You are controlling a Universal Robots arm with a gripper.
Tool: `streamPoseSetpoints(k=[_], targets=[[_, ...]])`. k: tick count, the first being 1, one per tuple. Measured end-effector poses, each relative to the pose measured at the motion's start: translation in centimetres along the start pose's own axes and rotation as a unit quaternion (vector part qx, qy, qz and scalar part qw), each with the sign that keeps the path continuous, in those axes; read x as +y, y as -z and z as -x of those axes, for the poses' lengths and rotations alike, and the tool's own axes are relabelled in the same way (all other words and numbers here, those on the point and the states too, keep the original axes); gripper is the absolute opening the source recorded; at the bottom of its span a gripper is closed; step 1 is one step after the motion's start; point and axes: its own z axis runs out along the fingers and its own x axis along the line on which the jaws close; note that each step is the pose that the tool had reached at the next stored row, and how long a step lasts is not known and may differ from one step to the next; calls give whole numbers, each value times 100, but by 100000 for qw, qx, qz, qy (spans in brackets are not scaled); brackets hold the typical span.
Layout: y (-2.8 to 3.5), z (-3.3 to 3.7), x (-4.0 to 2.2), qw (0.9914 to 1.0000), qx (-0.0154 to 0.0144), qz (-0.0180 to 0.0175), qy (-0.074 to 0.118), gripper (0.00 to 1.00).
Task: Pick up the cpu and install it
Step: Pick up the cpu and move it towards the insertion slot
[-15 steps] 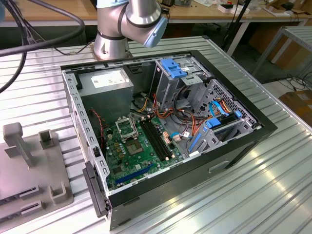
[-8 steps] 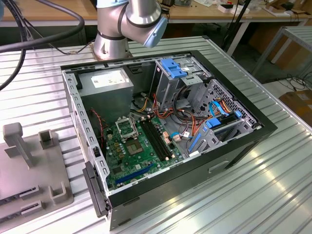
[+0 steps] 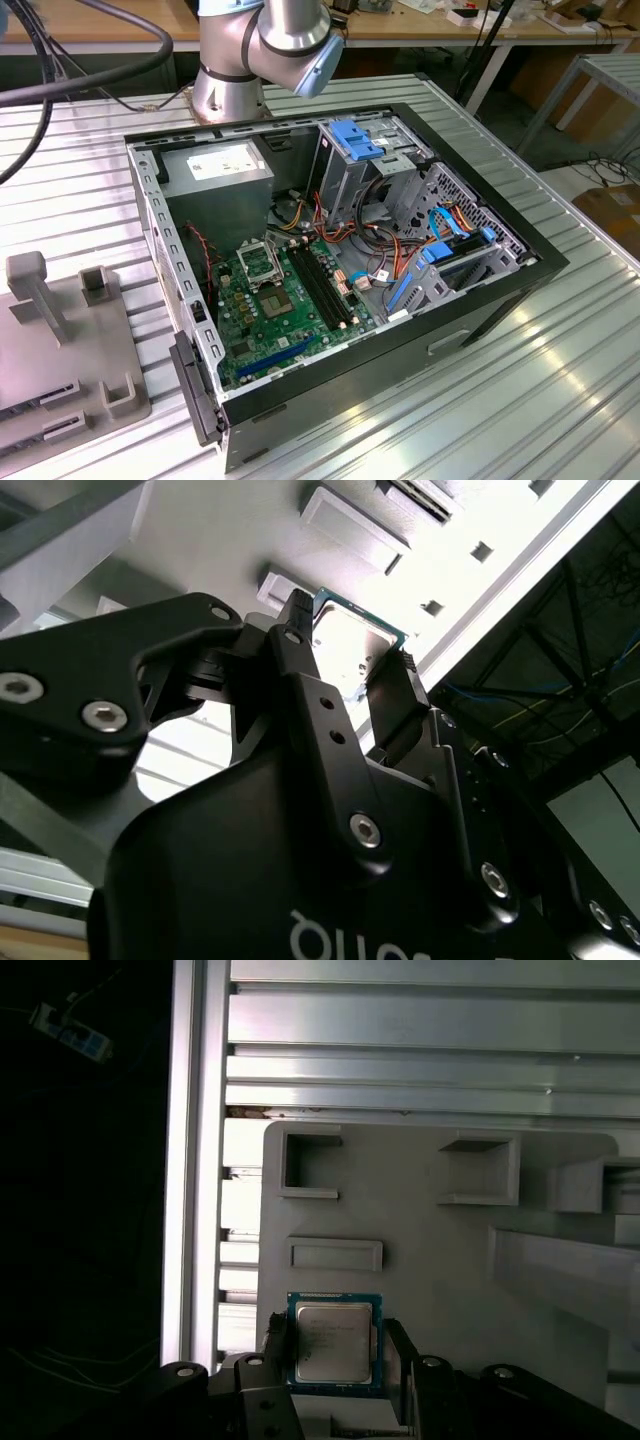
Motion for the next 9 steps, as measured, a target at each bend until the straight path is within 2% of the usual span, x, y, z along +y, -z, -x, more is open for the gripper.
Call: streamPoseSetpoints(k=[4,9], targets=[[26,-1,1,100000,-8,2,1,47],[88,-5,4,100000,-4,3,2,47]])
